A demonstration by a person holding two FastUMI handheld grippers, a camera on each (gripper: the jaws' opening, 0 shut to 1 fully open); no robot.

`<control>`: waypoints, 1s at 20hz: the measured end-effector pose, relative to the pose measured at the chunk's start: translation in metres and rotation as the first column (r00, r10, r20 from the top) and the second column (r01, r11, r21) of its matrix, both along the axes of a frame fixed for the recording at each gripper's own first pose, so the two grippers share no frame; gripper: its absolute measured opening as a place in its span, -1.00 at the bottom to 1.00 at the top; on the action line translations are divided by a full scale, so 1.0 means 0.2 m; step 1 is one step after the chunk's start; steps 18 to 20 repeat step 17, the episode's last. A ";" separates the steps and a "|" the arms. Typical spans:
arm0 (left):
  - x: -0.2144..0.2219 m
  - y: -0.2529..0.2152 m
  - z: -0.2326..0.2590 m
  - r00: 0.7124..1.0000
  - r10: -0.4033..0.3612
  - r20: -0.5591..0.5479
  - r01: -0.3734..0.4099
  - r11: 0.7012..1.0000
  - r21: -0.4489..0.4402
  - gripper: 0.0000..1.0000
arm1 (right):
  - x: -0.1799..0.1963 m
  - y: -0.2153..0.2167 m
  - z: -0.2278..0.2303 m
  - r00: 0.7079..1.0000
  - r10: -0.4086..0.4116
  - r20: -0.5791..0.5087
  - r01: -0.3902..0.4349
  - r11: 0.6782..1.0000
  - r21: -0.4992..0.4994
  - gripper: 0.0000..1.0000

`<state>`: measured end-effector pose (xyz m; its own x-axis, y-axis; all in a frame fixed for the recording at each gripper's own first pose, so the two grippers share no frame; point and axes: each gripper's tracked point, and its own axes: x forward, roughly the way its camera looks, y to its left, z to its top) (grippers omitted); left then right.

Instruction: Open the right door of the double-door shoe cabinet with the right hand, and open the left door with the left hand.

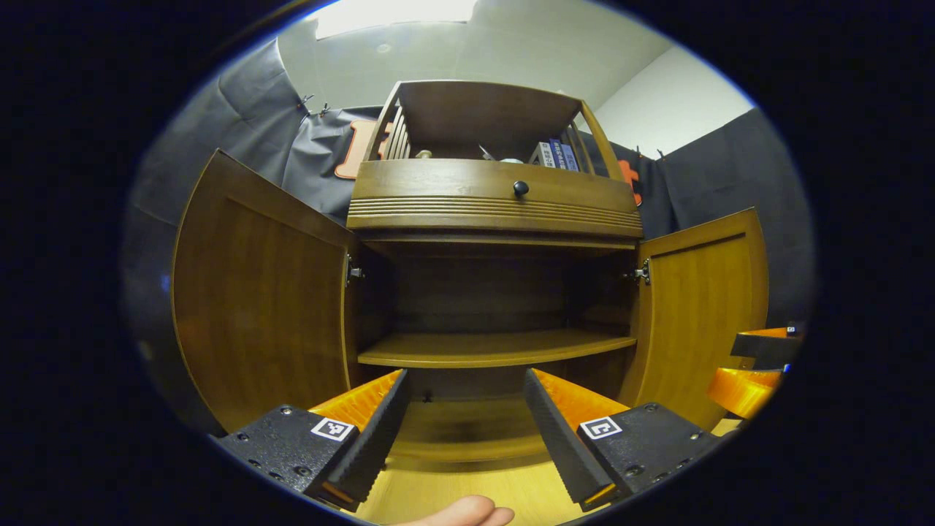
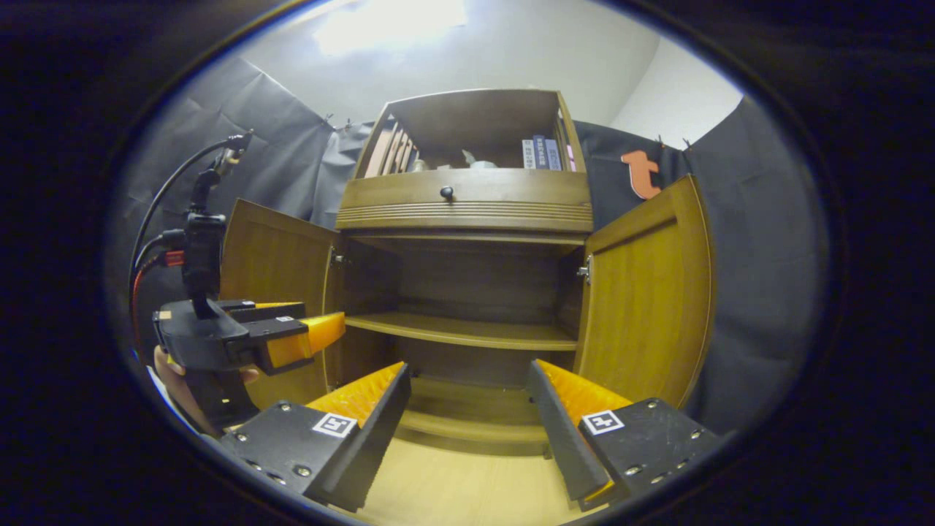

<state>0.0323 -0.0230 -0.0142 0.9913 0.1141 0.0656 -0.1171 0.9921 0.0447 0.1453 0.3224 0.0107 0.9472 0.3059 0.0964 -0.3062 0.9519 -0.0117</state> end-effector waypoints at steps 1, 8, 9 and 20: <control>0.00 0.00 0.00 1.000 -0.001 0.004 0.001 1.000 -0.003 0.93 | -0.01 0.03 0.00 1.000 0.012 0.001 -0.012 1.000 -0.005 0.92; -0.02 -0.02 0.01 1.000 -0.014 0.005 0.014 1.000 -0.018 0.92 | -0.03 0.07 -0.03 1.000 0.022 -0.008 -0.022 0.999 -0.033 0.90; -0.03 -0.02 0.01 1.000 -0.017 0.009 0.017 1.000 -0.016 0.92 | -0.03 0.07 -0.03 1.000 0.022 -0.006 -0.022 0.999 -0.036 0.90; -0.04 0.00 0.02 1.000 -0.008 0.011 0.008 0.999 -0.043 0.94 | -0.07 0.03 0.03 1.000 -0.008 0.022 0.008 1.000 -0.025 0.90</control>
